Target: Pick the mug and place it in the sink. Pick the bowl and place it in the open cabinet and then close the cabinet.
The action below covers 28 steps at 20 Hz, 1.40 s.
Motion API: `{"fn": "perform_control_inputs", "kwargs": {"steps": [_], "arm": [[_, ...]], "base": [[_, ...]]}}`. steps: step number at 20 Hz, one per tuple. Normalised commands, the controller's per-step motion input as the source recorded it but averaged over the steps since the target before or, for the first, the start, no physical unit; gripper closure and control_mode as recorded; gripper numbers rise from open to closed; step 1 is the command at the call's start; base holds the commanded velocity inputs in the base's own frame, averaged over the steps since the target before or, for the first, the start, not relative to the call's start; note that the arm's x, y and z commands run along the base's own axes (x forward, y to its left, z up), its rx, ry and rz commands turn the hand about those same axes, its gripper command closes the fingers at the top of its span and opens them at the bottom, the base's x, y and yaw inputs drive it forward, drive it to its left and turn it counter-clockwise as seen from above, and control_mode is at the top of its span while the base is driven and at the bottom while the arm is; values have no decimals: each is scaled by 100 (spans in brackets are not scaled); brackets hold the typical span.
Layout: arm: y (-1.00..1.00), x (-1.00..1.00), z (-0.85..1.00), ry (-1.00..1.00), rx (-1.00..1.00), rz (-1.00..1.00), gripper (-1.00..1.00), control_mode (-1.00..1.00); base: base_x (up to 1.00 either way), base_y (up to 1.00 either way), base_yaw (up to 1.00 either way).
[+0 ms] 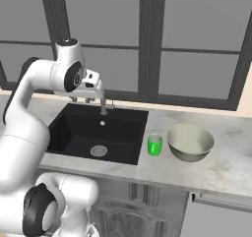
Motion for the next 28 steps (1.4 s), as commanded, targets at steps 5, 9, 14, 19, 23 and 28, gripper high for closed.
{"fn": "perform_control_inputs", "kwargs": {"steps": [5, 9, 14, 19, 23, 28], "arm": [[-12, 0, 0, -11, -1, 0, -100, -100], [-27, 0, -3, -21, -4, -1, -100, -100], [-44, 0, -16, -15, -3, -8, -100, -100], [-55, 0, -26, -4, -3, -13, -100, -100], [-50, 0, -24, 0, -2, -9, -100, -100], [-50, 0, -20, 1, 0, -10, -100, -100]], "base": [[0, 0, 0], [0, 0, 0], [0, 0, 0], [0, 0, 0], [0, 0, 0], [0, 0, 0]]}}
